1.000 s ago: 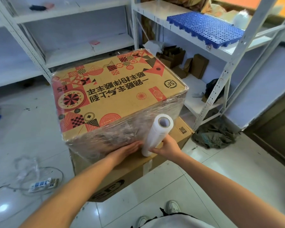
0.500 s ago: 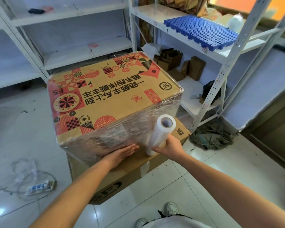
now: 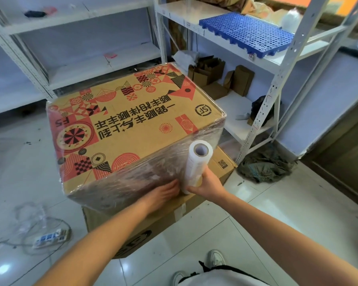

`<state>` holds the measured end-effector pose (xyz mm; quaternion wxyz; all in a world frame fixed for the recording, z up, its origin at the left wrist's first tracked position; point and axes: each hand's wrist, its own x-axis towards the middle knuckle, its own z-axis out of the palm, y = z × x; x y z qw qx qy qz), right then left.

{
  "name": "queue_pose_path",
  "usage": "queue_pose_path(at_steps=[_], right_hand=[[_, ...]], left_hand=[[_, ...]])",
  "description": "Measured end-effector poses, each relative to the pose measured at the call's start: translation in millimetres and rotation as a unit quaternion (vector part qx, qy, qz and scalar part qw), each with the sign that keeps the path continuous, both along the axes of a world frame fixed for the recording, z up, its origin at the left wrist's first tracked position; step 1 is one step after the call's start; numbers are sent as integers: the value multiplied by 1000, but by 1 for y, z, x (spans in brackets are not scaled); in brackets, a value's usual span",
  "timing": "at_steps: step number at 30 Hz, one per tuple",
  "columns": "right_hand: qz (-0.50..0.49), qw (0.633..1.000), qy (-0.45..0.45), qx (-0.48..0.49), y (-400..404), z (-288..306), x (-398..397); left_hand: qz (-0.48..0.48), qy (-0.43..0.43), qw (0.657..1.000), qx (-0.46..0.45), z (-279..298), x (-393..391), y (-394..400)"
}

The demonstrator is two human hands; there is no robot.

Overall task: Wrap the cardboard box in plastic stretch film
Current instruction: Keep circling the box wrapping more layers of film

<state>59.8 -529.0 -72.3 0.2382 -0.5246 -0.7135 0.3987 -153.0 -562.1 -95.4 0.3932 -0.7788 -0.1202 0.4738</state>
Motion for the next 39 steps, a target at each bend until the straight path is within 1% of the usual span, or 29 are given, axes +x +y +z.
queue_pose_path(at_steps=[2, 5, 8, 12, 15, 19, 26, 29, 33, 35, 37, 39], right_hand=[[23, 1000, -7, 6, -2, -2, 0], [1, 1000, 12, 13, -4, -4, -5], [15, 1000, 4, 15, -4, -5, -5], [31, 997, -32, 67, -2, -7, 6], [-2, 996, -40, 79, 6, -3, 14], [-39, 995, -46, 85, 13, 4, 14], [-116, 993, 6, 32, 16, 8, 1], [-84, 995, 48, 8, 17, 7, 0], [-24, 999, 22, 24, 21, 7, 8], [-10, 1000, 10, 28, 22, 8, 14], [4, 1000, -3, 27, 23, 9, 19], [12, 999, -17, 31, 25, 8, 24]], left_hand=[[-32, 0, 999, 41, -2, -11, 7], [-8, -27, 996, 84, -6, -26, 13], [-6, -53, 995, 82, -10, -37, 17], [-13, -56, 996, 73, -18, -45, 18], [-14, -57, 996, 61, -18, -43, 16], [11, -62, 996, 56, -8, -41, 15], [30, -33, 997, 67, -1, -25, 5], [-4, -29, 997, 65, -3, -11, 3], [-2, -68, 998, 9, 2, 17, 13], [-23, -68, 997, -6, 9, 28, 24], [-53, -35, 998, -11, 14, 27, 32], [-100, 12, 995, 6, 15, 20, 36]])
